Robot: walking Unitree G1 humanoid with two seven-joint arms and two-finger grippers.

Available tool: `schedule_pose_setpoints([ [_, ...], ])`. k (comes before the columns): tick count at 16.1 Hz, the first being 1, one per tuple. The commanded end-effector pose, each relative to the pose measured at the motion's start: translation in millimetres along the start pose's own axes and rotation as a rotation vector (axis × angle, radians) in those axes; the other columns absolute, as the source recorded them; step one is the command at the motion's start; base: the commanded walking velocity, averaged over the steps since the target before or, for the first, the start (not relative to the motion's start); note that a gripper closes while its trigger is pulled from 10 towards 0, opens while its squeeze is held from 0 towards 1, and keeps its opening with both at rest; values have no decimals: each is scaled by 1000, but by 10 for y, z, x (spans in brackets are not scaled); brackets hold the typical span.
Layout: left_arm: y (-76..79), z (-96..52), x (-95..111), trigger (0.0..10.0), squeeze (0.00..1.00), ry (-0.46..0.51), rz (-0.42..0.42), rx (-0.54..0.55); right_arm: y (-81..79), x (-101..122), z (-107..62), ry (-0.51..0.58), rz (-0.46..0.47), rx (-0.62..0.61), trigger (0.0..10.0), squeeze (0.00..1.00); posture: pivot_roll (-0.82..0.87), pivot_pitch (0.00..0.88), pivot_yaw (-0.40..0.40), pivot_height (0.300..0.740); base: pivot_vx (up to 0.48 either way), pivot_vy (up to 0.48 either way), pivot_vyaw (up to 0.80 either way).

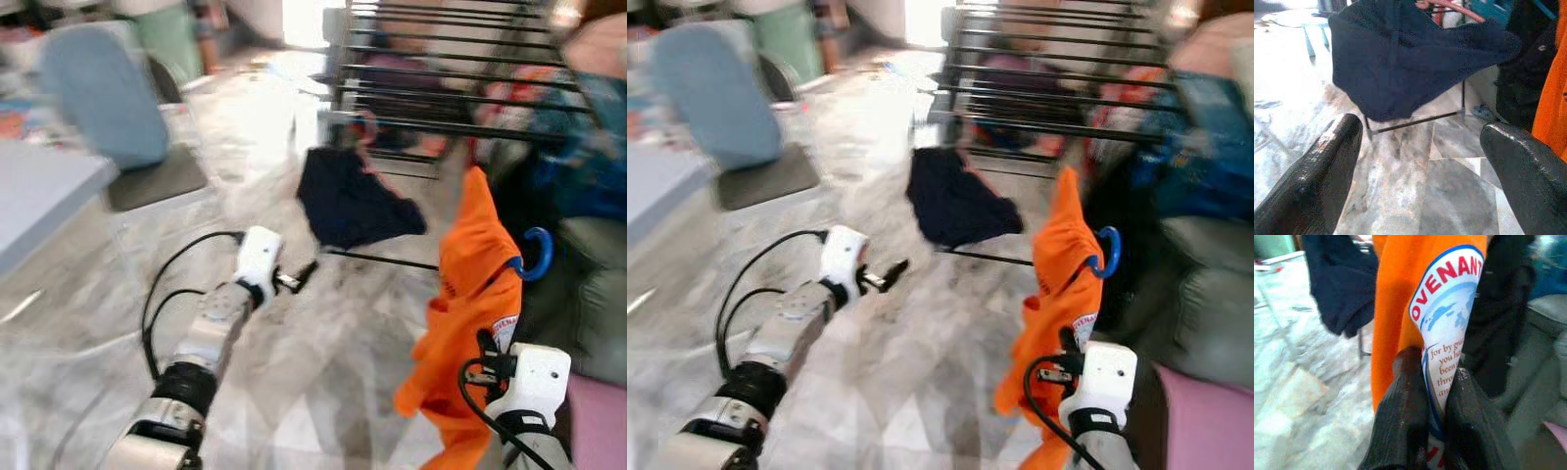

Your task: Hang hanger

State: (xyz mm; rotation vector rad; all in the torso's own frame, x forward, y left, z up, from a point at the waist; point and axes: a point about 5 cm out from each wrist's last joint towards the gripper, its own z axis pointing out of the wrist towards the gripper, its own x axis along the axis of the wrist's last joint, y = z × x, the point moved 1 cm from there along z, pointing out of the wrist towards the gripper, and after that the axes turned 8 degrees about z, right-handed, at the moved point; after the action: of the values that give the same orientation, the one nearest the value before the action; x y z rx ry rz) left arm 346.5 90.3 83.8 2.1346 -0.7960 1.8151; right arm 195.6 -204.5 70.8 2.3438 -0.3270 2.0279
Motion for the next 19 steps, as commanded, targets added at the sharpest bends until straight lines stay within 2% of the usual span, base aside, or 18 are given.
schedule_pose_setpoints([
  [1,55,-5,7,10000,0,18,15,-30,3,59,34,25,-12,9,10000,0,-24,0,-6,740,0,0,800],
  [4,97,3,34,10000,0,41,39,-25,-6,73,56,24,-22,28,10000,0,-25,0,-9,740,0,0,800],
  [7,92,12,13,10000,0,37,14,4,-20,96,72,23,7,36,10000,0,-29,0,-13,740,0,0,800],
  [14,144,23,4,10000,0,41,12,1,-69,76,80,7,-17,80,10000,0,-33,0,-19,740,0,0,800],
  [19,187,11,-45,10000,0,29,7,-7,-105,114,144,13,-23,112,10000,0,-31,0,-25,740,0,0,800],
])
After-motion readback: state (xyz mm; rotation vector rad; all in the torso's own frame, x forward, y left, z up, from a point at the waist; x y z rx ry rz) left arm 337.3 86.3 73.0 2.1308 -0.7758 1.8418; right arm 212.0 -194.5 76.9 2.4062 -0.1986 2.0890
